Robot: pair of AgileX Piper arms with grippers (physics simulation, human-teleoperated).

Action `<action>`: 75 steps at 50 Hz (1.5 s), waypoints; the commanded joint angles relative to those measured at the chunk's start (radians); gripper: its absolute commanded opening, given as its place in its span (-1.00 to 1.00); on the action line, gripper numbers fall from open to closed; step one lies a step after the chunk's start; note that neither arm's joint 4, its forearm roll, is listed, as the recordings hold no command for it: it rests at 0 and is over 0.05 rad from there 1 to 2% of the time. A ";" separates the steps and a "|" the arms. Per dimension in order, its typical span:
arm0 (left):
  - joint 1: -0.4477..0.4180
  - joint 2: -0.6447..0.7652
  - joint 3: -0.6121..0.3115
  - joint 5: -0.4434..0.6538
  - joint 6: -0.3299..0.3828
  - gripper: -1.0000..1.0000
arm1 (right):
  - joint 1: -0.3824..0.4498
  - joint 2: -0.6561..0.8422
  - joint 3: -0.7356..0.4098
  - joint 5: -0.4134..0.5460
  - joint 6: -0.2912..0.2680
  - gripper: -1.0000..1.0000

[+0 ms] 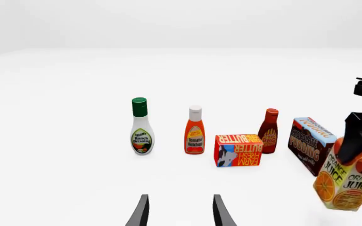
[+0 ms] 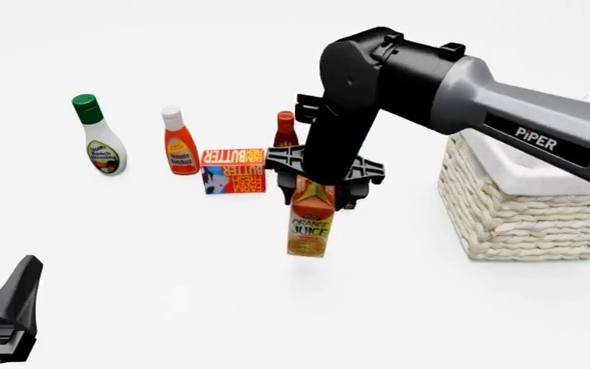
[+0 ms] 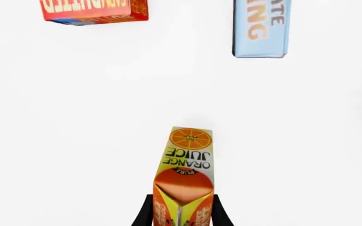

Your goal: Pick the orange juice and place it in the basket.

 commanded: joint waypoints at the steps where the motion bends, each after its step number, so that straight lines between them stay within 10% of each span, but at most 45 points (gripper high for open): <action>1: 0.005 -0.001 0.001 -0.001 0.000 1.00 | -0.012 -0.064 0.018 0.000 -0.004 -1.00; 45: 0.005 -0.001 0.001 -0.001 0.000 1.00 | -0.153 -0.232 0.015 0.000 -0.203 -1.00; 75: 0.005 -0.001 0.001 -0.001 0.000 1.00 | -0.281 -0.251 -0.032 0.000 -0.609 -1.00</action>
